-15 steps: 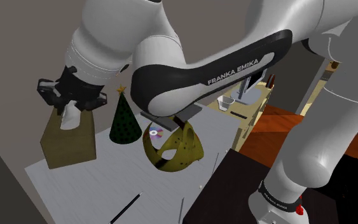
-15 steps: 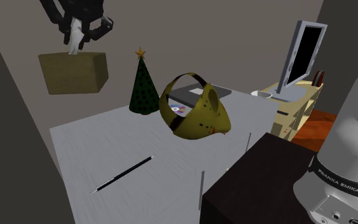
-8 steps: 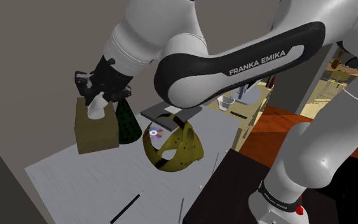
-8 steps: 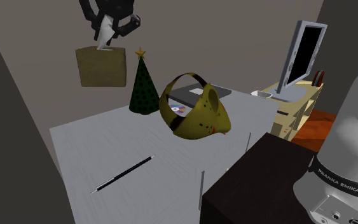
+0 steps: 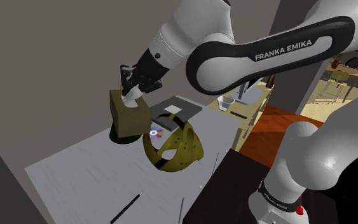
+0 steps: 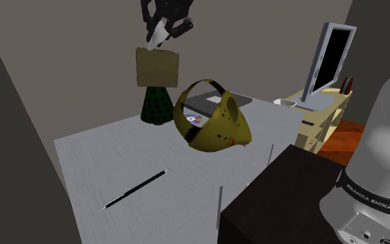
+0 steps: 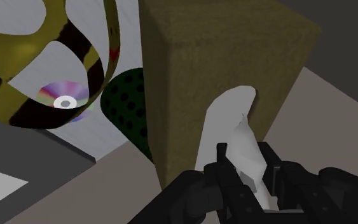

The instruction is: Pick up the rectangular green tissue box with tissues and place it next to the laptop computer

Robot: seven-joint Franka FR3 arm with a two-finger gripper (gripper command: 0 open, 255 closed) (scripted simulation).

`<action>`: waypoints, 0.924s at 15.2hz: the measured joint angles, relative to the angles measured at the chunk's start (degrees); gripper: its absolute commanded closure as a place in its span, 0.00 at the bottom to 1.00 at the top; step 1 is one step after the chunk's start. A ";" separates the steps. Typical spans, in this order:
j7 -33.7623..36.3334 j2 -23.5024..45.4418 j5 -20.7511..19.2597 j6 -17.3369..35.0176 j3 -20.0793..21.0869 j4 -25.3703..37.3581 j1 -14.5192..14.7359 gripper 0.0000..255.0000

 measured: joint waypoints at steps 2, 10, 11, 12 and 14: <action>-3.55 -3.10 1.67 0.12 -3.36 -3.32 1.36 1.00; -16.41 -13.46 4.32 -2.01 -16.20 -11.68 3.84 1.00; -18.10 -14.55 4.32 -2.52 -17.95 -12.34 3.84 1.00; -19.62 -16.11 4.24 -3.34 -19.48 -13.39 3.75 1.00; -22.86 -18.53 3.93 -4.86 -22.89 -14.62 3.39 1.00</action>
